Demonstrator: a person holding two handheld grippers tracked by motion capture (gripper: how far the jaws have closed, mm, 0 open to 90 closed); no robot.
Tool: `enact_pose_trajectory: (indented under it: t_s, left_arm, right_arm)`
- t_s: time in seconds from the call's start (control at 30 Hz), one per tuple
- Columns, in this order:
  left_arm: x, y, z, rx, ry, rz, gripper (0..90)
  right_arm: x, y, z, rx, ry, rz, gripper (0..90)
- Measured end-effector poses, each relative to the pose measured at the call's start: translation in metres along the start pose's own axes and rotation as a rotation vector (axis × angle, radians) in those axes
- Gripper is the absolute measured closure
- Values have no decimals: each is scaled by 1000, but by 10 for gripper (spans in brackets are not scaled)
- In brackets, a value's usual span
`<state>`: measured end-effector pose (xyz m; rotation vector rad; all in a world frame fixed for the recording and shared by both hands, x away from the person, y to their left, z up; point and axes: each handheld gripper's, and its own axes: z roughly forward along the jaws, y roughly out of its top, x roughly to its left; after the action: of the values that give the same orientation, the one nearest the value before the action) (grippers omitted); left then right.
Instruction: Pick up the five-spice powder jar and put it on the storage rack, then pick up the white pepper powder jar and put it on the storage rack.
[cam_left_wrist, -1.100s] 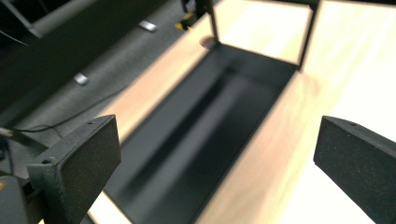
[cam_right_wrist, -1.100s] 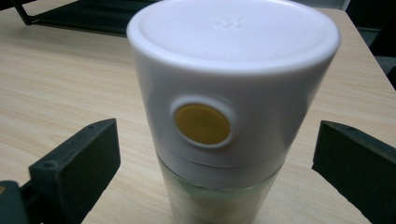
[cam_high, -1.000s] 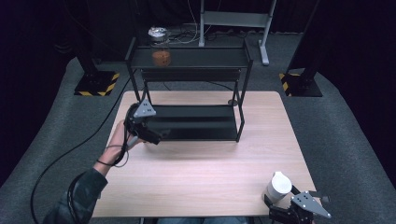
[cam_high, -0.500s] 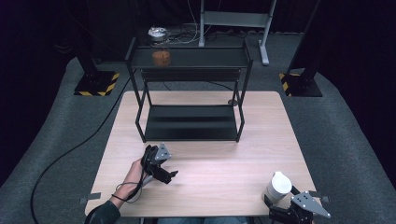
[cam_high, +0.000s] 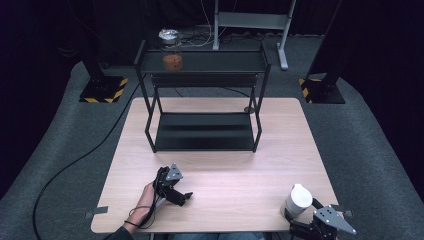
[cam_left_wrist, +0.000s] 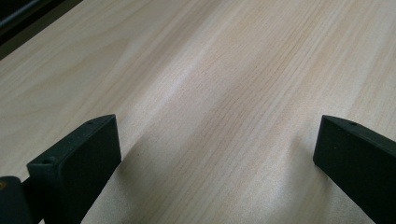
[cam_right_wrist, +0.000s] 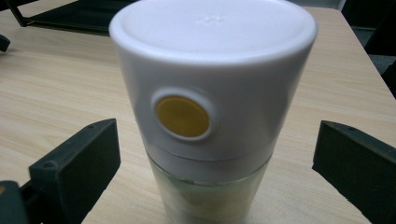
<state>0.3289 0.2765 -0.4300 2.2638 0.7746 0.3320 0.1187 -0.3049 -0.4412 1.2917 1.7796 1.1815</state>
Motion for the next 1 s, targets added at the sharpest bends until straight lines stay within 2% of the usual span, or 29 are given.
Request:
enact_pose_trajectory:
  t_s: [0.07,0.33,0.83,1.0]
  left_arm:
    - [2,-4,0,-10,-4,-16,2]
    - [1,-7,1,-26,1,-22,0]
    - [-2,-9,-1,-26,16,-32,0]
    - [-9,-11,-3,-28,52,-74,0]
  right_arm:
    - [0,0,0,1,1,1,0]
    - [2,1,1,4,4,-9,0]
    - [4,1,1,-6,2,-6,0]
    - [6,-4,2,-29,-1,-16,0]
